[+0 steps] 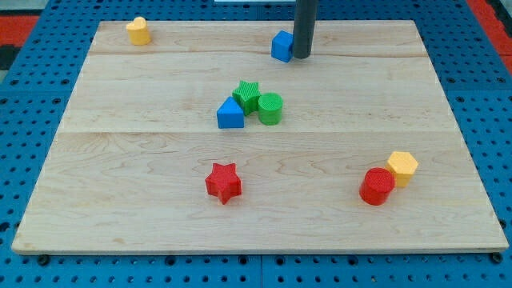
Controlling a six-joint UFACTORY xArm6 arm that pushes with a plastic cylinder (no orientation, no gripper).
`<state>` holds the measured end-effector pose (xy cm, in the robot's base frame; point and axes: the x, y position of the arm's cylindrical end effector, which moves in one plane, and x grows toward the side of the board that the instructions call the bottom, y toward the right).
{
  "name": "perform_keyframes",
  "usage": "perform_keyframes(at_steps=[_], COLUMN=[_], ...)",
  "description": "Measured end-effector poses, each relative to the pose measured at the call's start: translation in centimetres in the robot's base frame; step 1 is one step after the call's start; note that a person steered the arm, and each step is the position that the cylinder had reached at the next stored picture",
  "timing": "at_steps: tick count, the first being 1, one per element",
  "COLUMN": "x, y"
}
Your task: Push the blue cube towards the top center of the board
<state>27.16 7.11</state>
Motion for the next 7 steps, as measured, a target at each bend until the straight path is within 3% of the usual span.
perform_keyframes(at_steps=[2, 3, 4, 7], x=[-2.8, -1.0, 3.2, 3.2], y=[-6.6, -7.0, -3.7, -0.8])
